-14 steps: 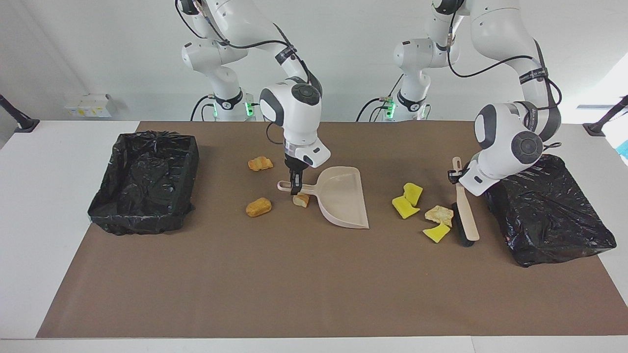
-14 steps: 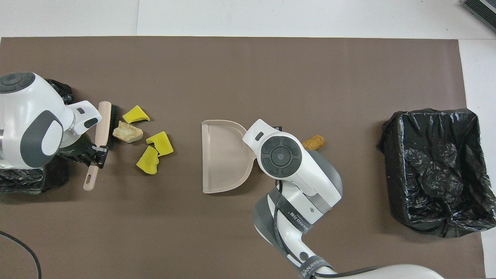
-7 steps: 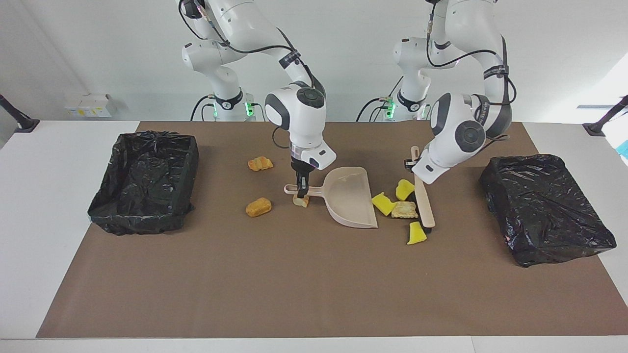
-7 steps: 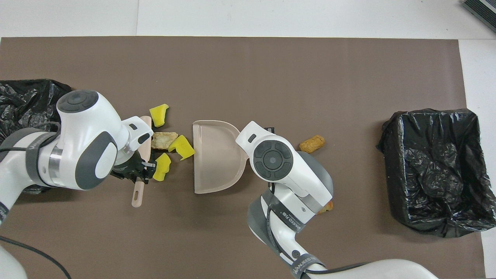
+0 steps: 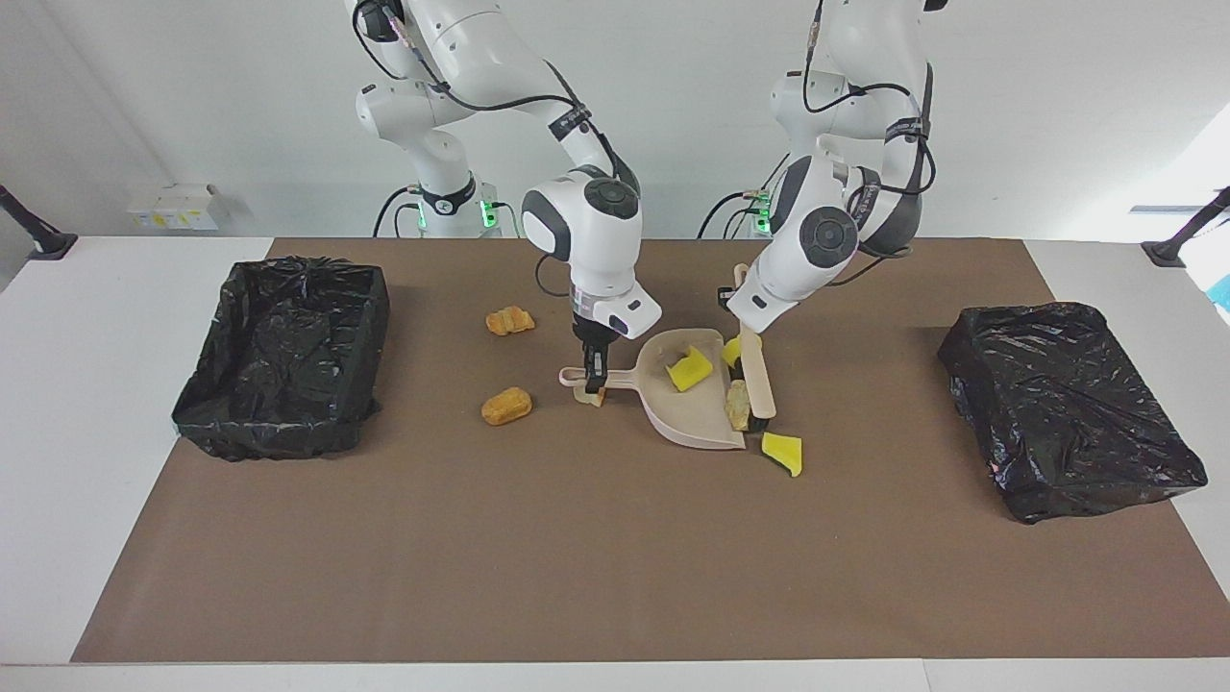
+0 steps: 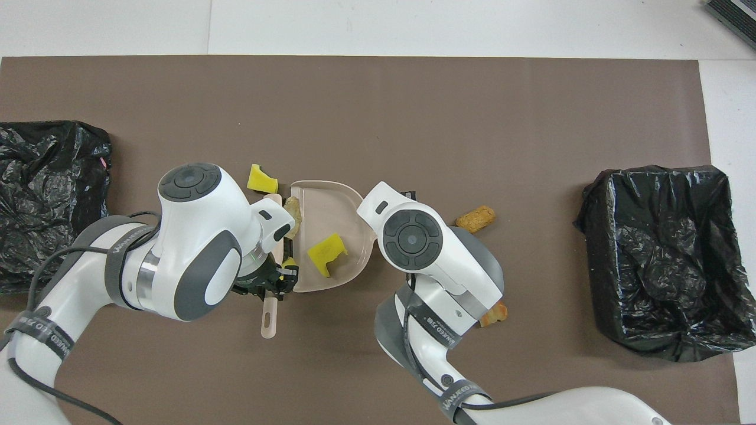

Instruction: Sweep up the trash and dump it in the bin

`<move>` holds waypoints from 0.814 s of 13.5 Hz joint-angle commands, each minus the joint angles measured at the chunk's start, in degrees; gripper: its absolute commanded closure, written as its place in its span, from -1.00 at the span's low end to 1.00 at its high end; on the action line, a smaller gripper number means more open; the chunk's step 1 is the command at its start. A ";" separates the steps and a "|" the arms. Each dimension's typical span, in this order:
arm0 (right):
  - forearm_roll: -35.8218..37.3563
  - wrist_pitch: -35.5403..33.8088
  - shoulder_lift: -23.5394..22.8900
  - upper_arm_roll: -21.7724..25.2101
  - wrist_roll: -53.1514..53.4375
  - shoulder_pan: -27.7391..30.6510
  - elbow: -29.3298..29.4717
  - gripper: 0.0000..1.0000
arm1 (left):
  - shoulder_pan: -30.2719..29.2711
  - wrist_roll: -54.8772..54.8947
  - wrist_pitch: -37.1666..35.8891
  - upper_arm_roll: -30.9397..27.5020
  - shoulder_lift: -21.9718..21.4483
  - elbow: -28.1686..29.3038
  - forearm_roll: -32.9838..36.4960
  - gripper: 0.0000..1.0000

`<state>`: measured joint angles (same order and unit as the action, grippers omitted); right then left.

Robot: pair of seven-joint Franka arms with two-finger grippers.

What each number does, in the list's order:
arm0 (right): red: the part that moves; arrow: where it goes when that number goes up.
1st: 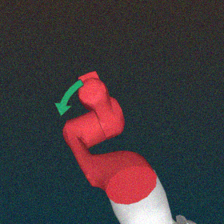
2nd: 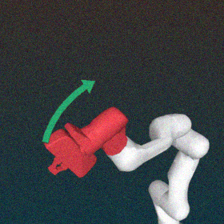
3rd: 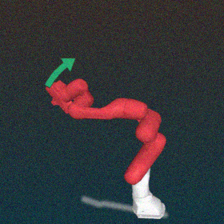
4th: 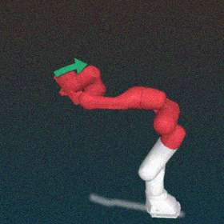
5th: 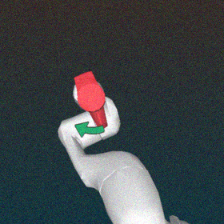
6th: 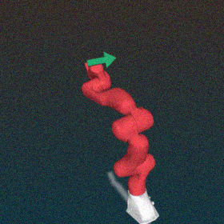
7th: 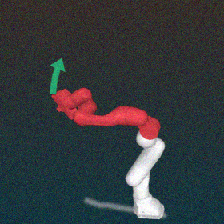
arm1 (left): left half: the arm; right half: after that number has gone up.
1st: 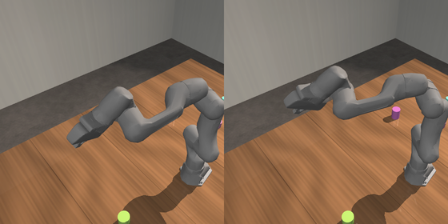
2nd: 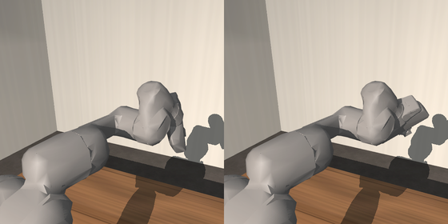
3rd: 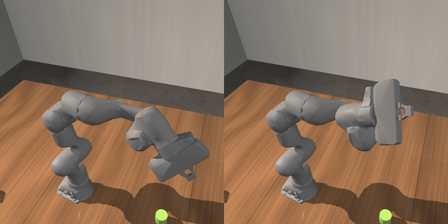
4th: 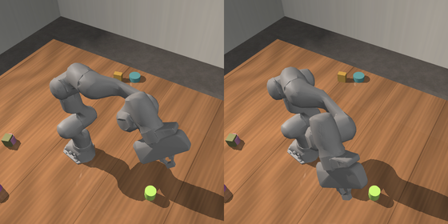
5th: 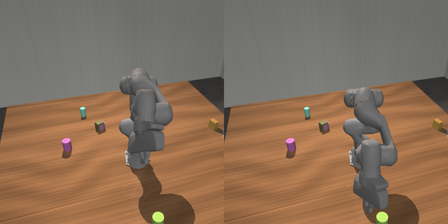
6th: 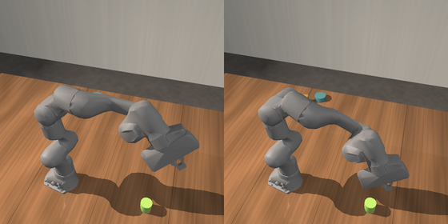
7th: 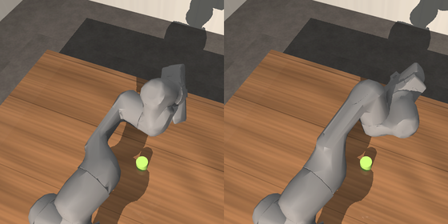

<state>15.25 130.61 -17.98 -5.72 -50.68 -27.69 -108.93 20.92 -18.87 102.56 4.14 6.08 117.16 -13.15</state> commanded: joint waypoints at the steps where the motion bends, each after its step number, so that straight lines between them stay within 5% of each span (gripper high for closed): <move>1: 1.89 1.58 -2.23 -0.09 2.87 -0.52 1.44 1.00 | -0.44 -0.47 -0.59 -0.98 -3.77 0.35 -3.19 1.00; 6: 9.35 -4.74 -0.83 -0.17 2.87 -0.61 1.70 1.00 | -14.40 1.03 -9.82 -1.24 -10.29 -2.46 -9.35 1.00; 11: 11.03 -11.68 -0.48 -0.17 2.87 -1.84 3.54 1.00 | -14.60 -0.56 -9.58 -1.25 -17.06 12.10 -6.21 1.00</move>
<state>24.10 122.30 -18.51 -5.75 -49.28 -29.09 -106.54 5.68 -18.64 91.05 2.38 -7.82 122.34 -20.73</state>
